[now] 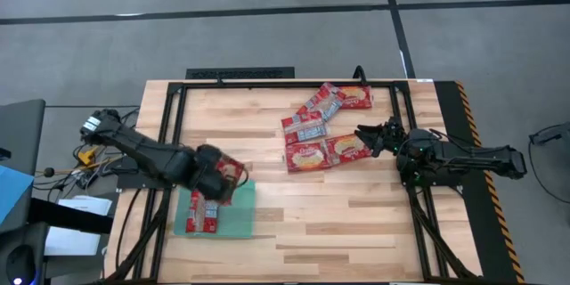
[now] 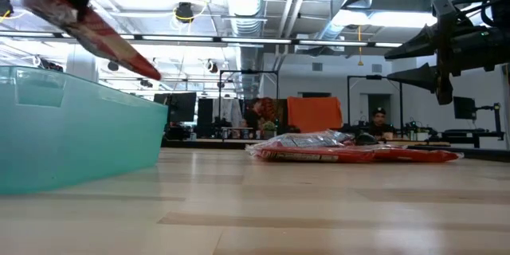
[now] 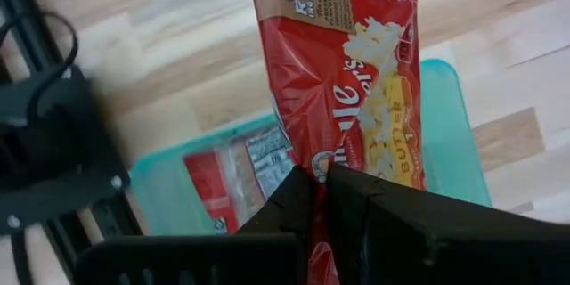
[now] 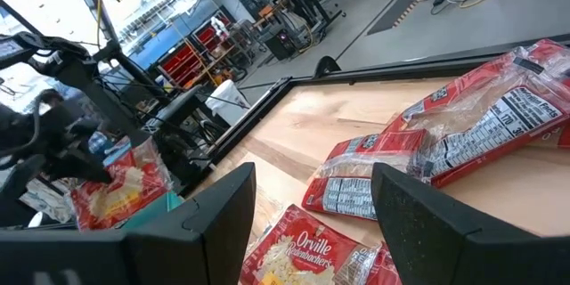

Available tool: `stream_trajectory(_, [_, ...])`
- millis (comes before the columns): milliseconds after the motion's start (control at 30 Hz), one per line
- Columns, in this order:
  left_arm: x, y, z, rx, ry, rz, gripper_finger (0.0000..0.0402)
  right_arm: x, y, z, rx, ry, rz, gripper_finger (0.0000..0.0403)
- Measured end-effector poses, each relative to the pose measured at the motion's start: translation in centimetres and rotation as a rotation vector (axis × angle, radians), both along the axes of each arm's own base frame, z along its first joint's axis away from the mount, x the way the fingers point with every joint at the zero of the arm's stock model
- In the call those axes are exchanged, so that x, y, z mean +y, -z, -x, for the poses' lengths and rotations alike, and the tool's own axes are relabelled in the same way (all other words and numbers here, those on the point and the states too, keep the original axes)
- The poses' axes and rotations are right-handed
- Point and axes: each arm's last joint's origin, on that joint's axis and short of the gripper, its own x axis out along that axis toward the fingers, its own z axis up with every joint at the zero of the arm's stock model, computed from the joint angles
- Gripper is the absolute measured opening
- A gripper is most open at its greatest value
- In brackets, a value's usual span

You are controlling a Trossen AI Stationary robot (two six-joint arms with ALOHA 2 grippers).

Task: Sort popcorn bags into baskets
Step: Put the red popcorn pack into the green bin

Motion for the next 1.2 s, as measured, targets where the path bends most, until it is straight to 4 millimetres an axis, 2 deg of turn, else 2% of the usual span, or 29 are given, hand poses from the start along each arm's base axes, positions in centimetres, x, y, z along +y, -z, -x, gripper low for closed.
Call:
stream_trajectory(233, [-2.8,0.8,0.6,-0.023,-0.042,-0.009,0.0,0.0,0.0,0.0,0.0,0.0,0.0,0.0249])
stream_trajectory(567, [-5.8,3.8,-1.5,-0.014,-0.056,0.016,0.0,0.0,0.0,0.0,0.0,-0.005,0.0,0.0249])
stream_trajectory(733, [-6.1,4.7,-1.9,0.007,-0.081,0.006,0.0,0.0,0.0,0.0,0.0,-0.005,0.0,0.0249])
stream_trajectory(900, [-6.1,4.8,-2.0,-0.003,-0.099,-0.003,0.0,0.0,0.0,0.0,0.001,-0.005,0.001,0.0249])
stream_trajectory(1200, [-7.0,5.6,-3.0,-0.042,-0.136,0.051,0.0,0.0,0.0,0.0,0.002,-0.004,0.002,0.0249])
